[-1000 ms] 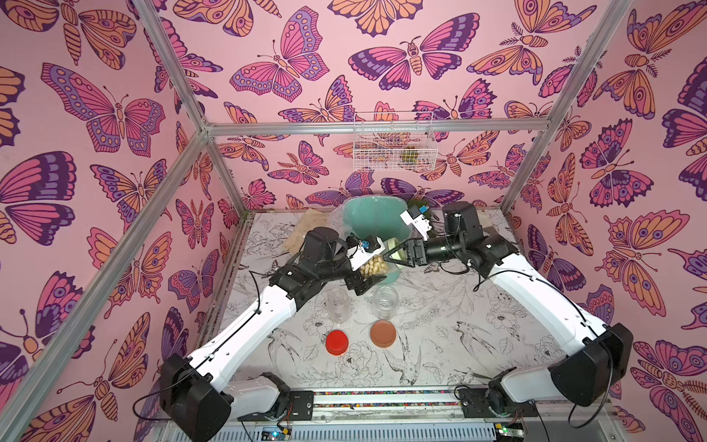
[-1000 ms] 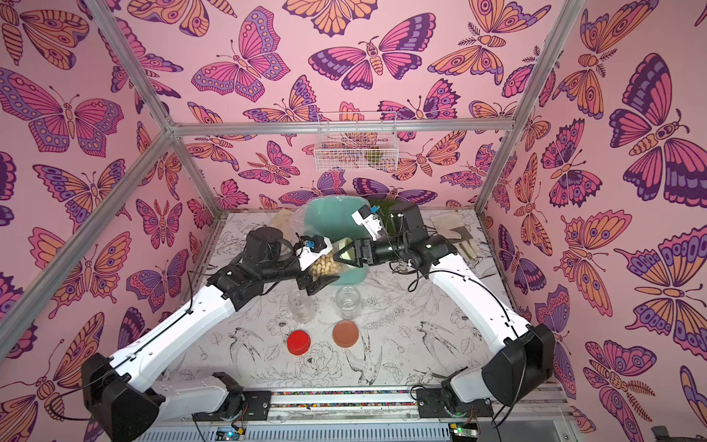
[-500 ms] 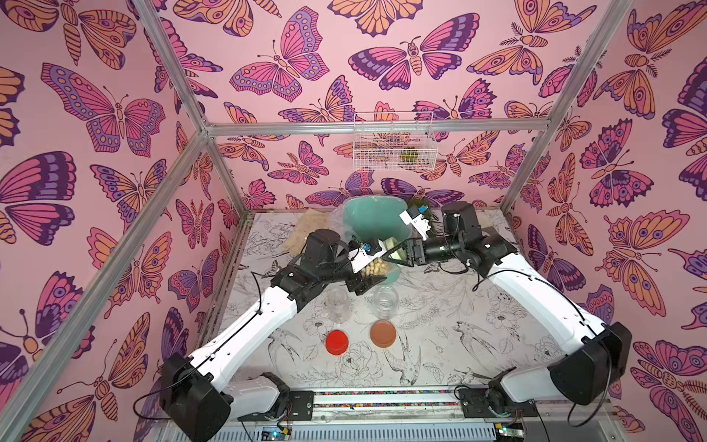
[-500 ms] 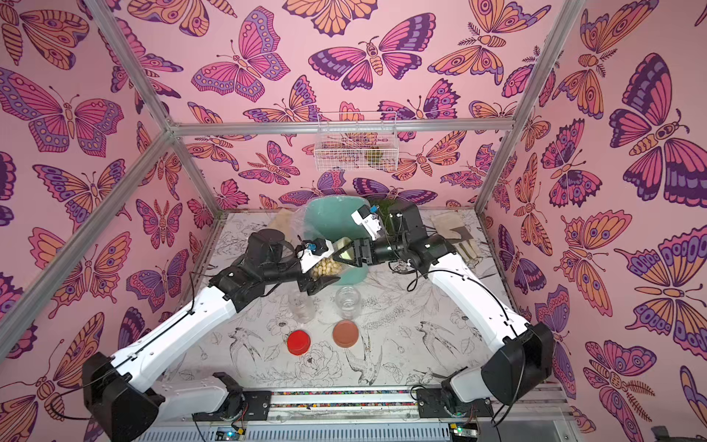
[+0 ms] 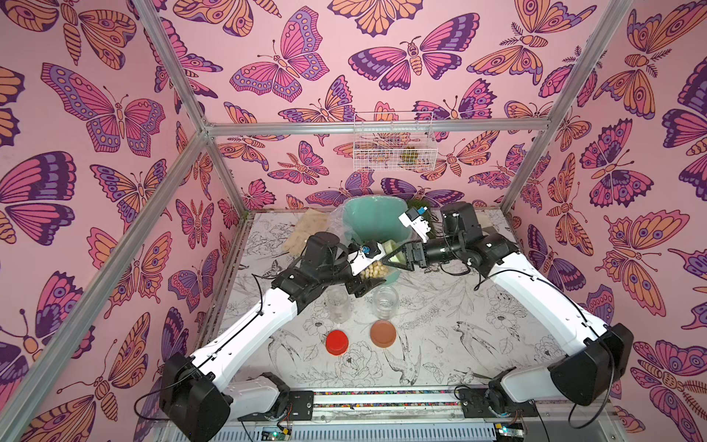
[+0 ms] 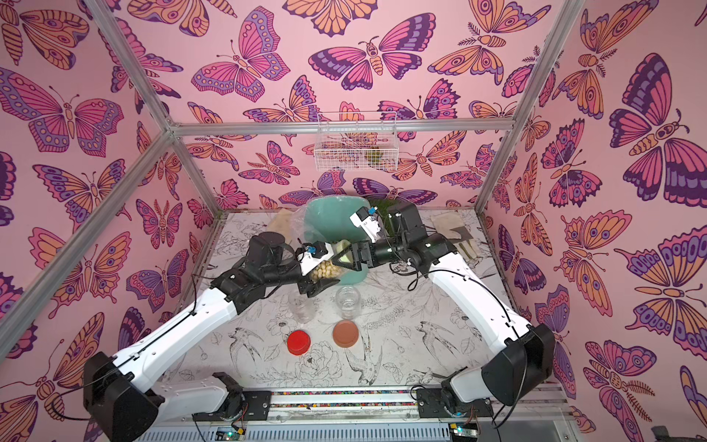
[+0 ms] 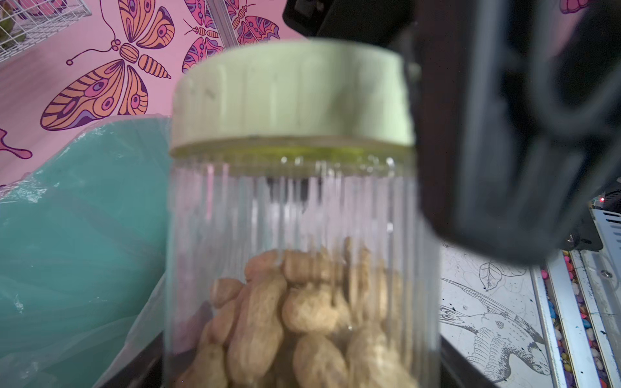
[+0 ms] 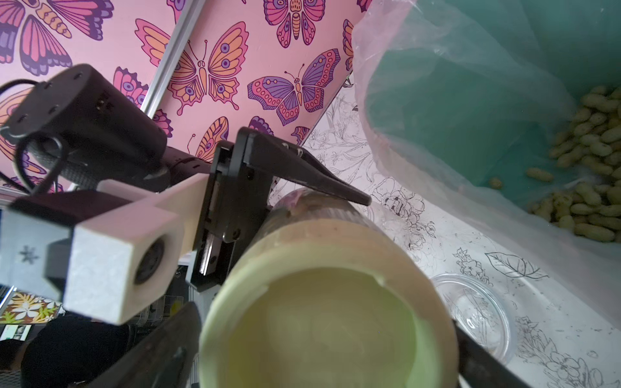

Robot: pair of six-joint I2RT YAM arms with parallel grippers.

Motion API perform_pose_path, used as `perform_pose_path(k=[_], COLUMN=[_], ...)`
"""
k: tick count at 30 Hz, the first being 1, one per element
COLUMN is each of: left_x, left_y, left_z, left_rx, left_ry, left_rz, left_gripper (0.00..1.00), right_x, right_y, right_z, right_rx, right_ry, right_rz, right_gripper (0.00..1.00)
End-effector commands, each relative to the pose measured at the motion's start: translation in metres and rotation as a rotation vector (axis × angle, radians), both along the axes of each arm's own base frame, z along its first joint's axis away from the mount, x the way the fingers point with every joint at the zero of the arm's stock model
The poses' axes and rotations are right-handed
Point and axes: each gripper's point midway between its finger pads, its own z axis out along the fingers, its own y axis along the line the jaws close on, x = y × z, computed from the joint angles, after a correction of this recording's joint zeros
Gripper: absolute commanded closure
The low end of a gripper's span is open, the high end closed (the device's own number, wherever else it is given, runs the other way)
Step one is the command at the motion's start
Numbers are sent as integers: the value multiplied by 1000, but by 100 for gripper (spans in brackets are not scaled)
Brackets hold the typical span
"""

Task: Empty moldy peanuts from jars
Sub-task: Pick up the jar from the center of the board, then unscrew the lid from the jar.

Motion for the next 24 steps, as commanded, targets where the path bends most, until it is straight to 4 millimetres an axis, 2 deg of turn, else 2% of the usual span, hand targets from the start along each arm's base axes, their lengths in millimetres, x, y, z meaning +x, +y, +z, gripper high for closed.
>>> perform_pose_path(k=[1, 7, 15, 24], left_x=[6, 5, -5, -5], left_y=[7, 8, 4, 7], left_z=[19, 23, 21, 21], left_rx=[-55, -72, -85, -84], left_ry=[-47, -47, -12, -13], left_rz=[34, 26, -33, -27], left_gripper=[100, 100, 100, 100], right_x=[-7, -5, 4, 9], right_y=[-6, -6, -7, -3], right_z=[21, 21, 22, 23], right_rx=[12, 11, -17, -15], right_ry=[-58, -50, -74, -48], right_rz=[21, 7, -18, -2], right_gripper=[1, 2, 7, 14])
